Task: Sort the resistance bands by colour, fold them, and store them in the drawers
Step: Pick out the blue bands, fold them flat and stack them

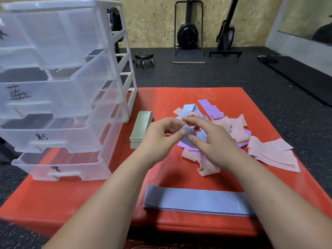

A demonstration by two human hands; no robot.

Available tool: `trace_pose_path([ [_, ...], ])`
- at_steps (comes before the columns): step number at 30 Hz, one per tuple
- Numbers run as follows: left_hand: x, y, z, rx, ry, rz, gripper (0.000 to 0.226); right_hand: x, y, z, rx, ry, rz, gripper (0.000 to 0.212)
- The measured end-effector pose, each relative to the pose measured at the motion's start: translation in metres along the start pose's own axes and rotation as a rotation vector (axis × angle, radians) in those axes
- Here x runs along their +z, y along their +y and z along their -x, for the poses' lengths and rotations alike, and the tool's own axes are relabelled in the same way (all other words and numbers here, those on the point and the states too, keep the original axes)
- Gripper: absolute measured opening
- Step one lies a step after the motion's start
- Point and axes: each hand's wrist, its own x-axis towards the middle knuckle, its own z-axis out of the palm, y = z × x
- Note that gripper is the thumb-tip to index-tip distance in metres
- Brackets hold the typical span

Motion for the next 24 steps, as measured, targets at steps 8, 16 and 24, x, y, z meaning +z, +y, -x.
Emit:
trace_pose_path([
  [8, -0.005, -0.005, -0.004, 0.003, 0.301, 0.004, 0.005, -0.010, 0.026, -0.001, 0.129, -0.034, 0.174, 0.020],
  [16, -0.022, -0.016, -0.009, 0.006, 0.631, 0.139, 0.007, -0.041, 0.053, 0.003, 0.133, 0.063, 0.411, 0.015],
  [24, -0.031, -0.044, -0.009, -0.165, 0.525, -0.086, 0.004, -0.066, 0.068, 0.021, 0.307, 0.053, 0.294, 0.015],
])
